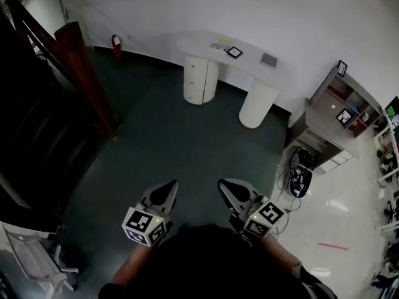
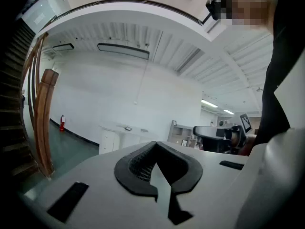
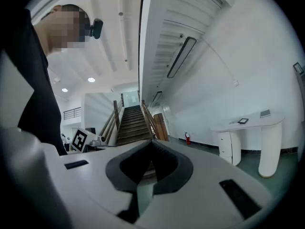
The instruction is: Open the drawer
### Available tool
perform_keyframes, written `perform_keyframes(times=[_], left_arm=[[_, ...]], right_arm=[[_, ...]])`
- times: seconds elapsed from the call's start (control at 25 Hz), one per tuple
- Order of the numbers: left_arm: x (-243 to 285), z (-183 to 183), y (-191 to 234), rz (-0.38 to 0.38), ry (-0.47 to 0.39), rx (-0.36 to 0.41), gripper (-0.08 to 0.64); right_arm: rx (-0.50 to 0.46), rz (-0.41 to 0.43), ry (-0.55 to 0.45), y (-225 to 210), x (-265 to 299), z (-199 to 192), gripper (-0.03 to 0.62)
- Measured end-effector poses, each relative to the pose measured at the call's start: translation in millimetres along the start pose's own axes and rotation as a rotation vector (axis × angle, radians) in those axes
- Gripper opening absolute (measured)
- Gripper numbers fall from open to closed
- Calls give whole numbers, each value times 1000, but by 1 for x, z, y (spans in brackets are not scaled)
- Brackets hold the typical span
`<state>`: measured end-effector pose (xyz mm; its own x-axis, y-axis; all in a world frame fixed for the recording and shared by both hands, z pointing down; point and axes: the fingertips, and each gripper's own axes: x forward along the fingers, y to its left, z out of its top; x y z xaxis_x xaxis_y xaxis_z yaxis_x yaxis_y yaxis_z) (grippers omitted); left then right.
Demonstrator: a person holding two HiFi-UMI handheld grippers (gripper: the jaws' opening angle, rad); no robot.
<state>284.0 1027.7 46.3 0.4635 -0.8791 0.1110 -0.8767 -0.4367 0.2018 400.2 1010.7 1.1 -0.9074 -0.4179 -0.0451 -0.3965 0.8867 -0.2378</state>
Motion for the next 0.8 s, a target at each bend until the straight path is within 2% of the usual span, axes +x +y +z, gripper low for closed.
perform_keyframes(times=[0.28, 0.44, 0.64, 0.8], left_arm=[[-10, -12, 11, -13, 12, -15, 8], [-1, -6, 13, -37, 13, -4, 8], [35, 2, 27, -58, 10, 1, 8], [83, 14, 37, -75, -6, 15, 8]], right_arm=[[0, -31, 2, 8, 3, -17, 15], [-2, -52, 4, 2, 9, -14, 15], [-1, -26, 1, -15, 31, -10, 17], [14, -7, -7, -58, 55, -3, 17]])
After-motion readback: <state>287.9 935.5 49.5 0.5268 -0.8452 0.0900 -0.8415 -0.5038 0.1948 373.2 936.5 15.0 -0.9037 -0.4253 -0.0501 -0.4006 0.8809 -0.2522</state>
